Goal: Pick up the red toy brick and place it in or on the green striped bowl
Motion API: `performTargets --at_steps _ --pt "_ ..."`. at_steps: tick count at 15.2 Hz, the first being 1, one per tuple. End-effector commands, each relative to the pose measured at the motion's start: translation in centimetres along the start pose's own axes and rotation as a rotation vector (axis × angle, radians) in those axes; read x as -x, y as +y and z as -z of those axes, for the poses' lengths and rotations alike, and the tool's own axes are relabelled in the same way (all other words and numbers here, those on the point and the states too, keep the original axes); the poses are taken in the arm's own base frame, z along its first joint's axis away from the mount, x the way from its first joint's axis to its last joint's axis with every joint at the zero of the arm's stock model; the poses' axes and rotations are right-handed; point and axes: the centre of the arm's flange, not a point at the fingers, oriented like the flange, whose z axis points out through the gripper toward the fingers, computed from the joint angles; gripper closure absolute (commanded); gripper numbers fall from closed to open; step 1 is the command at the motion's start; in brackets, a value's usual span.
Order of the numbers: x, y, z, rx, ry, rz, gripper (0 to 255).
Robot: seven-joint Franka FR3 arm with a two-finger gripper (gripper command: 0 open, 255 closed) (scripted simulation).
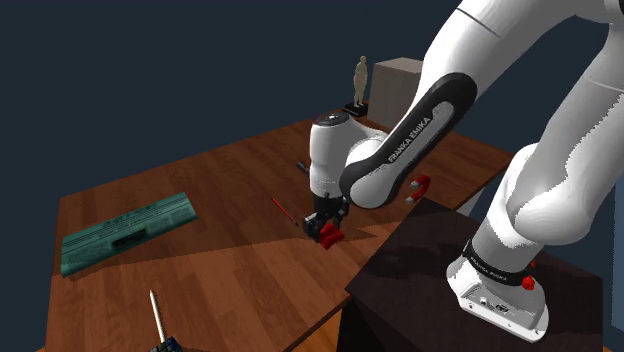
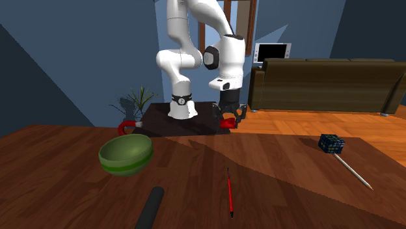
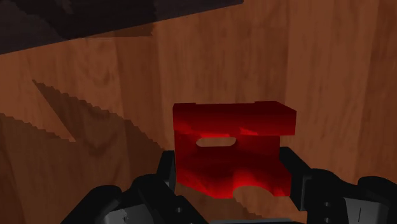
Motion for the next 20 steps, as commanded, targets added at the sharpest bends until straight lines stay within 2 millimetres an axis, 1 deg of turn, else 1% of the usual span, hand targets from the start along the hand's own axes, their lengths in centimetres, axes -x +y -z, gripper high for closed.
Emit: performTargets --at_steps 1,13,14,20 --pt "0.0 0.0 1.1 0.000 -0.001 0.000 255" --pt "-0.1 0.0 7.5 0.000 -0.001 0.000 255" --pt "-0.1 0.0 7.8 0.000 -0.001 0.000 255" --pt "-3.8 7.0 7.7 0.000 -0.001 0.000 255"
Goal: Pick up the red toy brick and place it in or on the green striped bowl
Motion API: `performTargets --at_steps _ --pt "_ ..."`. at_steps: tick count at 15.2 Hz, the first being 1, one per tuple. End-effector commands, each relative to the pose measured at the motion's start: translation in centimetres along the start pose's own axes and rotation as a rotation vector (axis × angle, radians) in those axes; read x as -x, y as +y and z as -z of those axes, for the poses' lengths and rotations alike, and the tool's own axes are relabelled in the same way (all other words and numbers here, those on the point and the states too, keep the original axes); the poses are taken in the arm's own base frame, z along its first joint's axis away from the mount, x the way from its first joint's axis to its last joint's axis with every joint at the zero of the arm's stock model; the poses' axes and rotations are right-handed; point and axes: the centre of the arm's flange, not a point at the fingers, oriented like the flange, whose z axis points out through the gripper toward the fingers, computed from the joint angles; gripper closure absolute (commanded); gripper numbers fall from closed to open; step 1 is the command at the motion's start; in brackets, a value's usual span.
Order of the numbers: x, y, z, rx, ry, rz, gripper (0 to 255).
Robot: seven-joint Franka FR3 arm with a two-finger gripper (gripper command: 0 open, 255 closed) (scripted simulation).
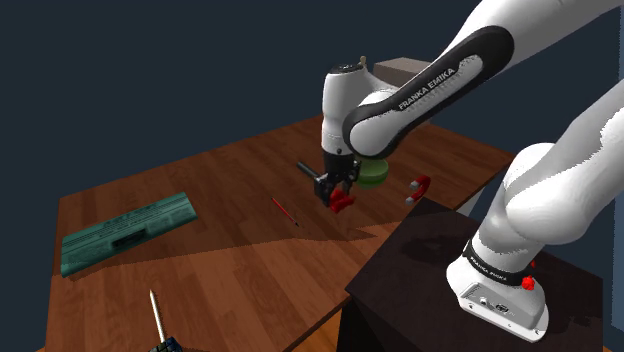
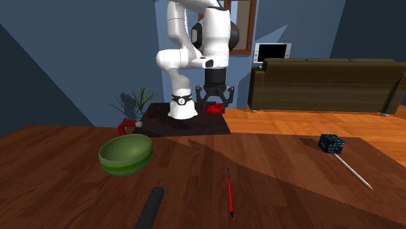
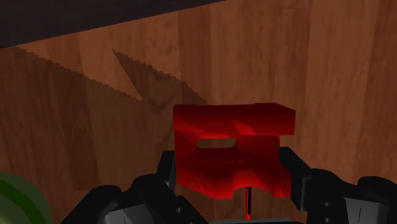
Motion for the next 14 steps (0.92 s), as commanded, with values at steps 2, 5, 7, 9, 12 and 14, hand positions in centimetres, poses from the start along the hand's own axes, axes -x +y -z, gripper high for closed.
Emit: performTargets --at_steps 2,5,7,9,12,14 --pt "-2.0 3.5 0.0 0.000 0.000 0.002 255" --pt "-3.9 7.0 0.0 0.000 0.000 0.002 255" --pt "-5.1 9.3 0.0 0.000 0.000 0.002 255" --pt "-6.4 11.7 0.0 0.000 0.000 0.002 255" --pt "-8.2 15.1 -0.1 0.000 0.000 0.002 255" --pt "-9.5 17.5 -0.1 0.000 0.000 0.002 255"
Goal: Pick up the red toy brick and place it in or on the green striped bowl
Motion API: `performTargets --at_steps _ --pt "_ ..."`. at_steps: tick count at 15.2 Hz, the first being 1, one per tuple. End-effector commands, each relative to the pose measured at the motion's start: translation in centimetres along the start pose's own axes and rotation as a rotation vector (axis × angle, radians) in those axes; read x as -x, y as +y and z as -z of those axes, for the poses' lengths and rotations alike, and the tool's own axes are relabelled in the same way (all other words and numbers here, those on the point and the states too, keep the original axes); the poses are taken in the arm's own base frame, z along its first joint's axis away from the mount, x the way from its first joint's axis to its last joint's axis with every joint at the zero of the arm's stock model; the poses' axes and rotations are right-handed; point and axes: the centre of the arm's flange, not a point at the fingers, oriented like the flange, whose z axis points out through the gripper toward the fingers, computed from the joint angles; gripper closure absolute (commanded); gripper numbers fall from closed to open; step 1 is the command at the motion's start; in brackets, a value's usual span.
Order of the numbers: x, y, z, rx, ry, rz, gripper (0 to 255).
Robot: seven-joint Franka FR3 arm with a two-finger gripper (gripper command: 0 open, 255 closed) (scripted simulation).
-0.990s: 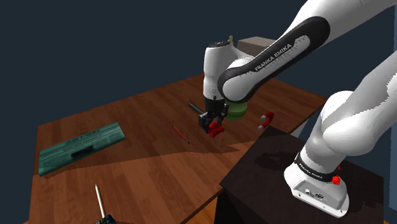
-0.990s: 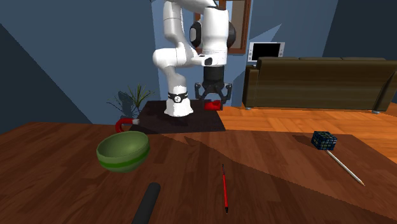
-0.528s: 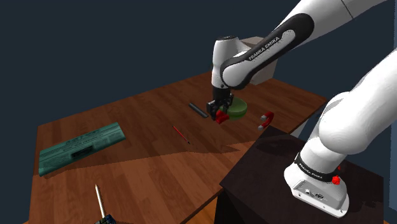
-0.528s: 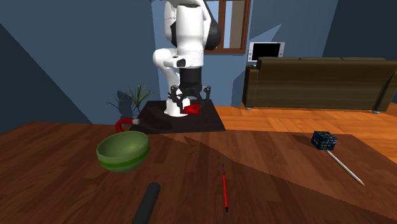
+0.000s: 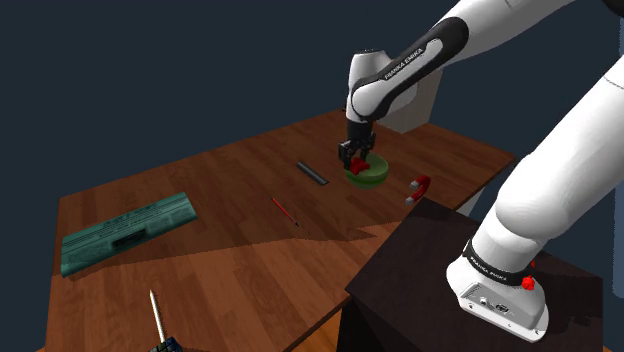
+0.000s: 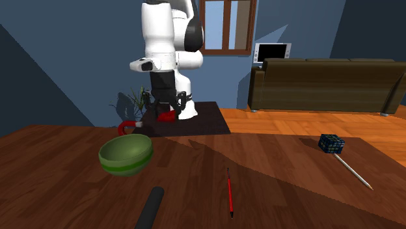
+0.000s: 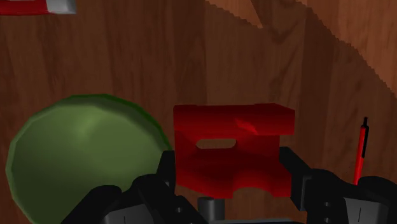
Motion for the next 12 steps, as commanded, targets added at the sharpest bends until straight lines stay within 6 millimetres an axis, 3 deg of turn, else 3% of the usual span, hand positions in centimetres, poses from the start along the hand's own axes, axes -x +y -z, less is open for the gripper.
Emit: performTargets --at_steps 1,10,12 --pt "-1.2 2.3 0.0 0.000 0.000 0.002 255" --pt "-7.0 13.1 -0.1 0.000 0.000 0.002 255" --pt "-7.0 13.1 -1.1 0.000 0.000 0.002 255"
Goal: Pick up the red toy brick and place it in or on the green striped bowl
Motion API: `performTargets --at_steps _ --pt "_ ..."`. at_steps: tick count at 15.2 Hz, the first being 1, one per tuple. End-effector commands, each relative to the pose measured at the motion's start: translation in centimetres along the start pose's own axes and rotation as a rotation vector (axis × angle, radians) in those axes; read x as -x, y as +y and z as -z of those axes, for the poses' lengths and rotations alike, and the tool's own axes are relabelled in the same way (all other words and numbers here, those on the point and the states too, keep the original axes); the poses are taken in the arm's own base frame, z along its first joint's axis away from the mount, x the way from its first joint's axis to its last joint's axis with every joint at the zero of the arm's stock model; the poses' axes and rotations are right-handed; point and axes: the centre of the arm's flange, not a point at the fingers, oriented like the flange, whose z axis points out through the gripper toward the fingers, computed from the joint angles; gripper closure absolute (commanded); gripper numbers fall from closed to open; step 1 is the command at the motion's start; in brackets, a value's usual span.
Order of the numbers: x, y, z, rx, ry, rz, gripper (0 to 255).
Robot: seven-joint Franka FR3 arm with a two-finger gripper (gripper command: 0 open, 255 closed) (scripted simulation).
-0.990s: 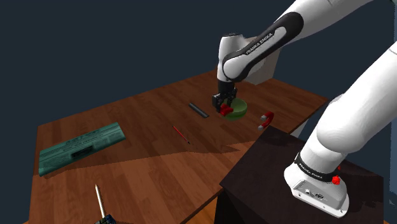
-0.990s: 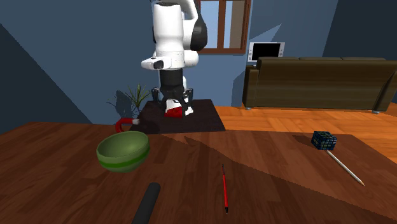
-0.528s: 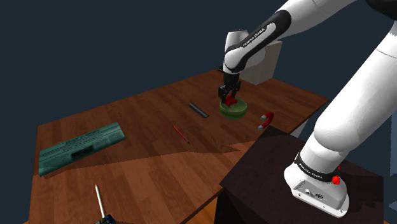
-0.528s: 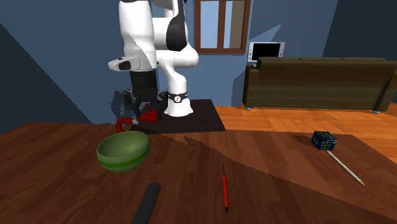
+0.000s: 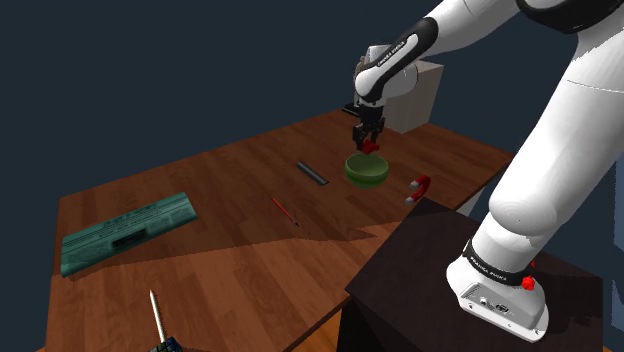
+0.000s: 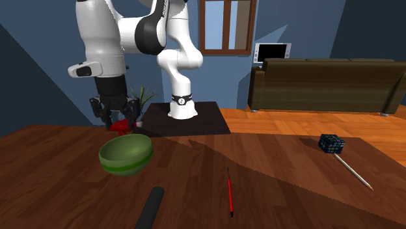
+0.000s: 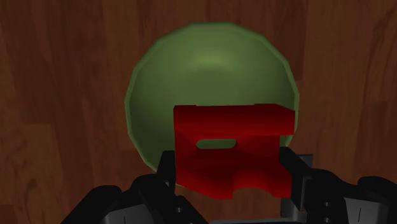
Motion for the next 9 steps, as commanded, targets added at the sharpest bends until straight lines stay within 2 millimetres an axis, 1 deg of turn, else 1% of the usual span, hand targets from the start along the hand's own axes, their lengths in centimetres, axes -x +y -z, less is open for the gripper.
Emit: performTargets --at_steps 1,9 --pt "-0.1 0.3 -1.0 0.000 0.000 0.001 255" --pt "-0.1 0.3 -5.2 0.000 0.000 0.001 255"
